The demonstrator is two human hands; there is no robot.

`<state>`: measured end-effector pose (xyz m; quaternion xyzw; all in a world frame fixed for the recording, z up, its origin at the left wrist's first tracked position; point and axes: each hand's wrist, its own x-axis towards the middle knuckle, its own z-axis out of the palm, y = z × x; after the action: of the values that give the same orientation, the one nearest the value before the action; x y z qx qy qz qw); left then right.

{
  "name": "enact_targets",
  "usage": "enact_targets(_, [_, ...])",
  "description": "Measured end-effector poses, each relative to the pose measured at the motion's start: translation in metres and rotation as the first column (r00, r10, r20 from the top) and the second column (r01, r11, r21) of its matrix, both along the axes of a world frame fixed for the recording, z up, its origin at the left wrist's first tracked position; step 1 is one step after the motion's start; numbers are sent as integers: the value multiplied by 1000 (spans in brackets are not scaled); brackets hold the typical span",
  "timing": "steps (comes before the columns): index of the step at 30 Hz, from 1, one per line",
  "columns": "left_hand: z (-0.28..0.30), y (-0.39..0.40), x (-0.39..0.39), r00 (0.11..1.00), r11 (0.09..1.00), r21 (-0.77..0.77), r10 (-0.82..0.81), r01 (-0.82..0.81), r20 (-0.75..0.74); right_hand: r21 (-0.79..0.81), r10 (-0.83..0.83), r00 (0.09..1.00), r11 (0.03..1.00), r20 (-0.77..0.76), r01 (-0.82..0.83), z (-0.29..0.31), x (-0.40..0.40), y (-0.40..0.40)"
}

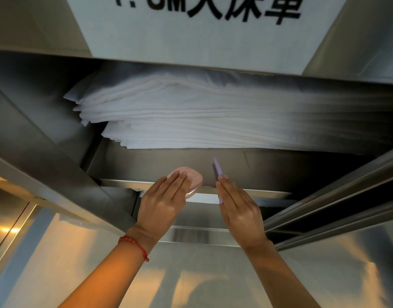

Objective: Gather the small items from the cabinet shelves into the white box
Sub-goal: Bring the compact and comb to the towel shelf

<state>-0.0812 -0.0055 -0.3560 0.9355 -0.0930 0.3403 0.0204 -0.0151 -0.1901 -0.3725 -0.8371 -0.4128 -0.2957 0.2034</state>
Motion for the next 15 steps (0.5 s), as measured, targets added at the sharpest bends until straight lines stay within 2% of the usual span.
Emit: enact_targets(15, [35, 15, -29, 999, 1000, -13, 9, -9, 34, -19, -3, 1000, 1000, 4, 3, 51, -33, 13])
